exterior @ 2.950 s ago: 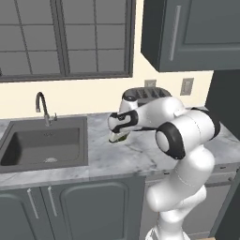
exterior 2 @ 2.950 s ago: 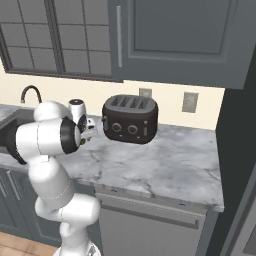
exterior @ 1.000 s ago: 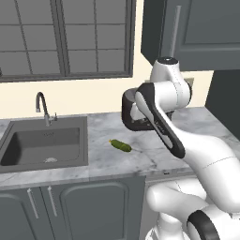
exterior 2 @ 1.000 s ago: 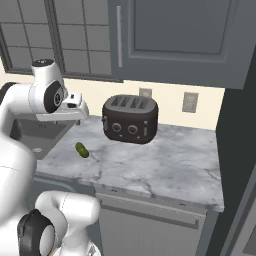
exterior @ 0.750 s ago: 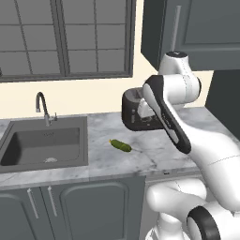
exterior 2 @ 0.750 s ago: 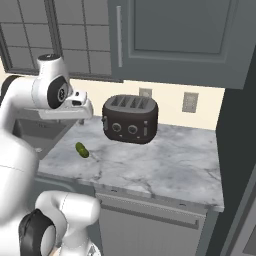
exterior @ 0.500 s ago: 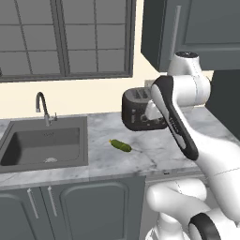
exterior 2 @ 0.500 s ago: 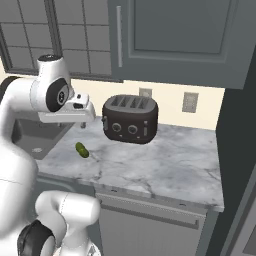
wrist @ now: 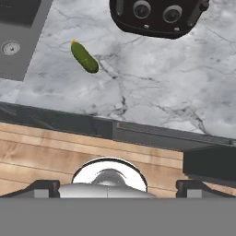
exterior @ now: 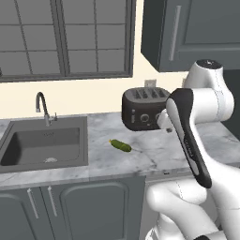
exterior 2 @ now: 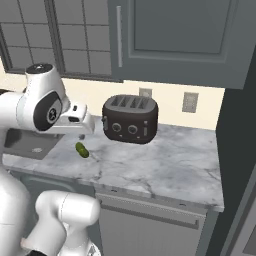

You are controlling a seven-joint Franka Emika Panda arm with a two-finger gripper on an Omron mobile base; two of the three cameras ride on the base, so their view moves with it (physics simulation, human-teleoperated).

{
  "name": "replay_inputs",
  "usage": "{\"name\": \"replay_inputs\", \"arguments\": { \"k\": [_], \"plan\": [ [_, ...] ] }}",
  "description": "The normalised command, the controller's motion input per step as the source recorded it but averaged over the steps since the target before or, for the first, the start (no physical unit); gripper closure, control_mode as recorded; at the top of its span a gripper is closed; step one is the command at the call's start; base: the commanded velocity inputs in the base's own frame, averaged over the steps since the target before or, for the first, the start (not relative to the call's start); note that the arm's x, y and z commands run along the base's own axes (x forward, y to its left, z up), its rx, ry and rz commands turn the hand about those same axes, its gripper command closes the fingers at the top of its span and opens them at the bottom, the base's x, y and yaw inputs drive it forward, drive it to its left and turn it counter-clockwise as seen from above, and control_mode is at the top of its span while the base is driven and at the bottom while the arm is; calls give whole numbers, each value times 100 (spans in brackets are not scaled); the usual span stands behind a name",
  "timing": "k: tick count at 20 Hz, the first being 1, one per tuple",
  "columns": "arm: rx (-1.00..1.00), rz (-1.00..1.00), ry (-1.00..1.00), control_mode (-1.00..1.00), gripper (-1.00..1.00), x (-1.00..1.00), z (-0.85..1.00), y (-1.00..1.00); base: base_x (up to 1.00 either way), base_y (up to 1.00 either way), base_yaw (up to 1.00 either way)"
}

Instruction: Open the fridge, remove the kiwi, cucumber, and fish, and place them on any counter.

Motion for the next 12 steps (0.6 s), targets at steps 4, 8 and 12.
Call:
{"name": "replay_inputs", "arguments": {
  "k": [4, 8, 12],
  "plan": [
    [0, -8, -2, 100, -100, -27, 1, -5, -3, 0, -2],
    [0, 0, 0, 100, -100, 0, 0, 0, -37, -19, -4],
    [0, 0, 0, 100, -100, 0, 0, 0, -99, -52, -5]
  ]
}}
